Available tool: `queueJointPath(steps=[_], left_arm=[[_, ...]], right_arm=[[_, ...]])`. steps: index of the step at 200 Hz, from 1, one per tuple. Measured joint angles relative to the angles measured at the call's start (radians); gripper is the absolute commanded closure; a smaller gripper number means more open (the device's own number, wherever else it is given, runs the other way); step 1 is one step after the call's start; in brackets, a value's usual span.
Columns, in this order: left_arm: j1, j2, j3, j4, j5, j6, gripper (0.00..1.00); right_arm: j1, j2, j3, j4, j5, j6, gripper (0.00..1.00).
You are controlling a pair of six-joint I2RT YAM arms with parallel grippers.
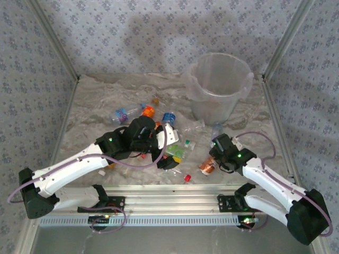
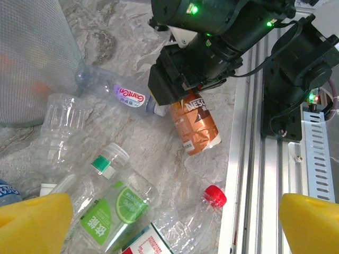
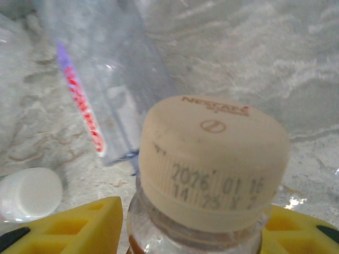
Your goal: Put the plastic bottles in the bin
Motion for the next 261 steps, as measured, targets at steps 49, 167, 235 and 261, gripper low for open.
queueJointPath(steps=[49,167,235,261], left_arm=[[0.001,0.0,0.0,0.04,-0.014,-0.042,0.0],[0.152,-0.133,-0.093,0.234,0.041,-0.195,0.0],[0.16,-0.28,-0.204,0.37,-0.06,-0.227,0.0],[0.16,-0.312,-0.217,0.401,-0.095,-0.227,0.0]], right_arm=[[0.0,-0.021,0.087,-0.037,0.047,-0.137,0.46],[-0.018,0.031,0.55,-0.128,0.161,-0.587,0.49],[-0.046,0.213,0.922,-0.154,0.179,-0.825,0.49],[-0.061,0.319,1.064,-0.161,0.178,-0.9,0.49]])
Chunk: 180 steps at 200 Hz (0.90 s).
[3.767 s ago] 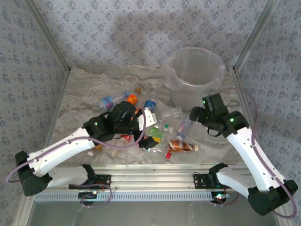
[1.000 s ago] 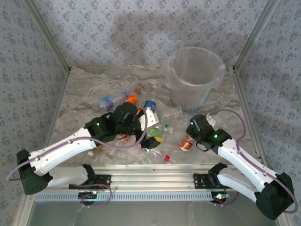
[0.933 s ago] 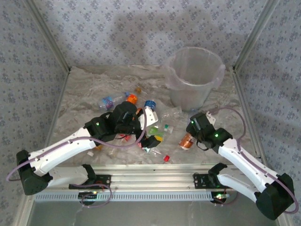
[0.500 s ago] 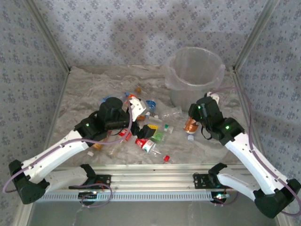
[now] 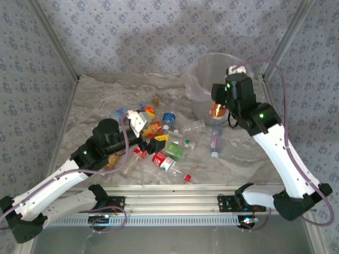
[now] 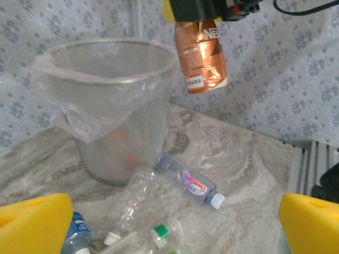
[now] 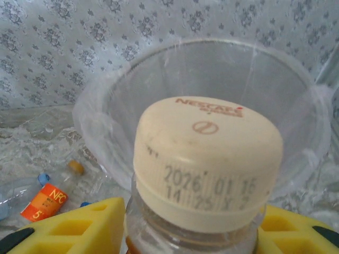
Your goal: Put the plastic bottles in the bin
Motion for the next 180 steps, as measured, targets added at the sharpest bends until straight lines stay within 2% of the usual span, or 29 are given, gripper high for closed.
queueJointPath(steps=[94,180], left_arm=[[0.0,-0.017,-0.021,0.036,-0.05,0.0,0.0],[0.0,0.026,-0.02,0.016,-0.035,0.012,0.0]], right_arm=[[-0.115,0.333,0.381,-0.037,-0.056,-0.138,0.49],[-0.249,0.581,0.575,-0.1,-0.163,-0.14,0.49]])
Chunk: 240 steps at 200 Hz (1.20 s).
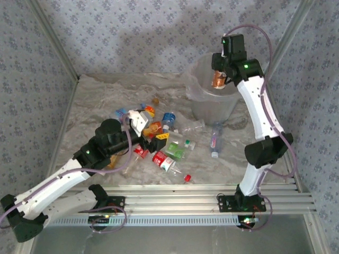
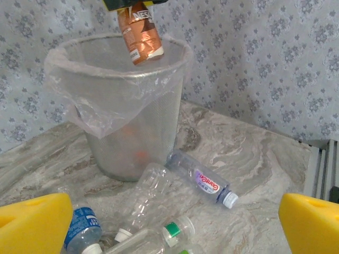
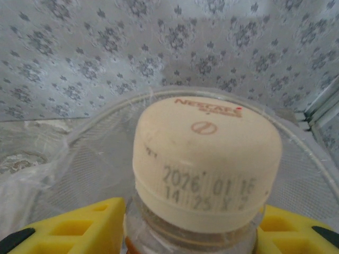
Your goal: Put the plastic bottles in the bin
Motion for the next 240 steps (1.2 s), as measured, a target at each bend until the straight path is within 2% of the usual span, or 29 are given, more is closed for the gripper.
queueJointPath(steps=[81,145,188,229,240], left_arm=[[0.0,0.047,0.029,-0.043,0.045,0.019,0.0],[-0.008,0.086,0.063,-0.093,0.079,0.044,0.0],[-0.033,0.136,0.113,-0.151,0.1,0.075,0.0],[-0.036,0.16,0.124,-0.185,0.105,0.086,0.0],[-0.036,0.161,0.124,-0.192,0.105,0.087,0.0]], right_arm=[[-0.041,0.147,-0.001,-0.039,-0.125,0.118,0.5],[-0.041,0.159,-0.176,0.004,-0.182,0.228,0.49],[-0.043,0.169,-0.221,0.032,-0.196,0.262,0.42],[-0.045,0.169,-0.229,0.032,-0.212,0.275,0.28],[-0.045,0.169,-0.229,0.032,-0.215,0.272,0.27]])
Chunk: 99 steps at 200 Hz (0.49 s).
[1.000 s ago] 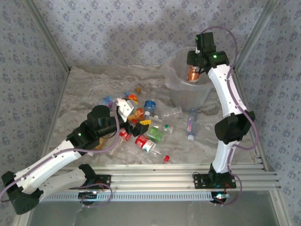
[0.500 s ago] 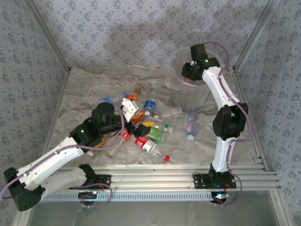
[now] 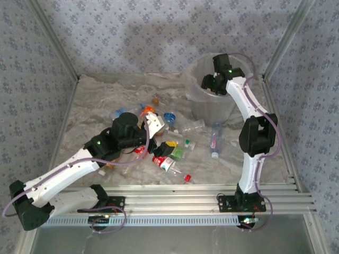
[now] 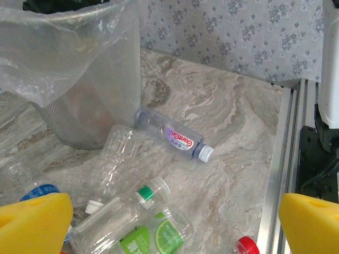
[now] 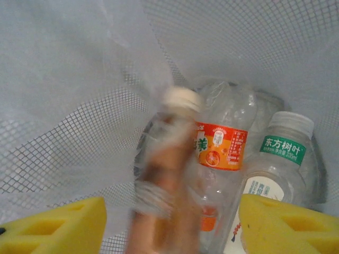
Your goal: Put the plastic bottles in the bin
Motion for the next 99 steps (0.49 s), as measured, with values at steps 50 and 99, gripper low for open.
queueJointPath(steps=[50,99], left_arm=[[-0.005,0.0,0.0,-0.005,0.0,0.0,0.0],[-0.022,0.033,0.052,-0.042,0.0,0.012,0.0]], right_arm=[[-0.001,-0.006,0.0,-0.008,-0.001,-0.003,0.27],[-0.003,-0.106,-0.009,-0.033,0.0,-0.038,0.27]])
